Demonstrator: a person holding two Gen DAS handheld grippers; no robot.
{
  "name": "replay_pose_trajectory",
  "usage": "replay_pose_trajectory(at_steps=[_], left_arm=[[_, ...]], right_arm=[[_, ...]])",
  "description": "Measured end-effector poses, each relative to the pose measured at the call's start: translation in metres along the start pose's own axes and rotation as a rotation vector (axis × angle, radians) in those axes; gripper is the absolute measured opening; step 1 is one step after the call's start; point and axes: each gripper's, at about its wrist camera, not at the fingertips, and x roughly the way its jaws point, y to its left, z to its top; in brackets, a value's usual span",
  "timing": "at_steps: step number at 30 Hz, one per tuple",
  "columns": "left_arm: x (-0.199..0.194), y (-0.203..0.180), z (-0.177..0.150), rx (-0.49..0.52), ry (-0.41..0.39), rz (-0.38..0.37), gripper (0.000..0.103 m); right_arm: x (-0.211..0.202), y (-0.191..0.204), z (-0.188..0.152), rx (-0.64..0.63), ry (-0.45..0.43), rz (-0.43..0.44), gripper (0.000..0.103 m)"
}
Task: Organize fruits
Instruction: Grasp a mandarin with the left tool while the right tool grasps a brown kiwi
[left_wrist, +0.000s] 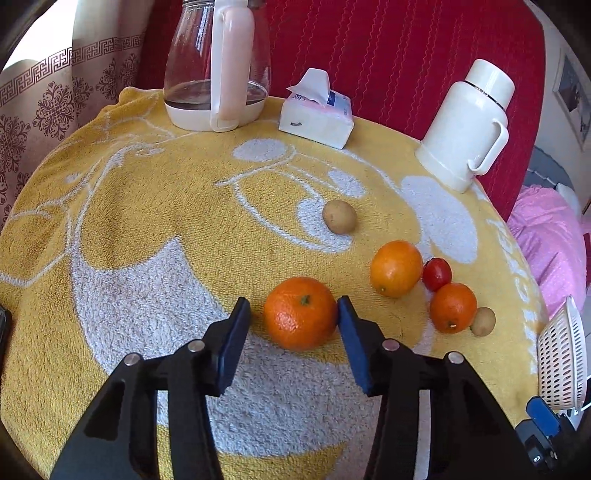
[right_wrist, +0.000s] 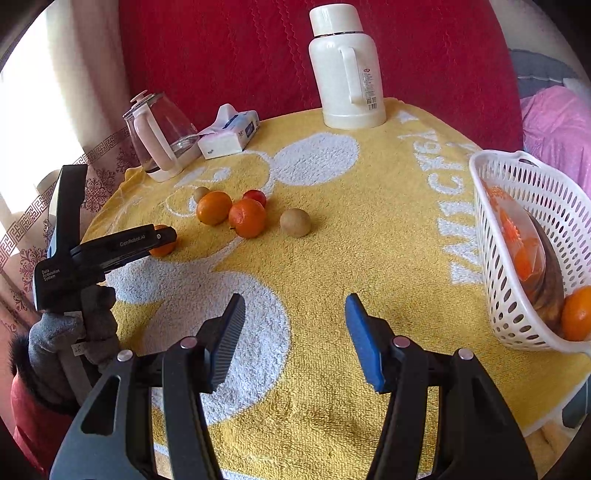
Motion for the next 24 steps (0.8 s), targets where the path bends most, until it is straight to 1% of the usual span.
replay_pose_trajectory(at_steps=[1, 2, 4, 10, 14, 17, 24], left_arm=[[-0.002, -0.002, -0.001, 0.011, -0.009, 0.005, 0.041], [-0.004, -0.005, -0.002, 0.020, -0.016, 0.011, 0.041], [-0.006, -0.006, -0.003, 0.021, -0.014, -0.003, 0.041], [-0.015, -0.002, -0.002, -0.013, -0.025, -0.030, 0.041], [-0.023, -0.005, -0.002, -0.013, -0.044, -0.049, 0.041], [-0.024, -0.007, -0.003, -0.011, -0.043, -0.060, 0.041], [-0.026, -0.011, -0.004, -0.012, -0.042, -0.076, 0.041]], right_arm=[[0.001, 0.000, 0.001, 0.003, 0.008, 0.004, 0.058], [0.002, -0.001, 0.001, 0.006, 0.016, 0.008, 0.058], [0.004, -0.003, 0.005, 0.014, 0.027, 0.012, 0.058], [0.010, -0.002, 0.021, 0.009, 0.037, -0.003, 0.058], [0.024, -0.001, 0.031, 0.008, 0.060, -0.004, 0.058], [0.035, -0.001, 0.036, 0.012, 0.078, -0.006, 0.058], [0.056, -0.001, 0.048, 0.011, 0.086, -0.038, 0.058]])
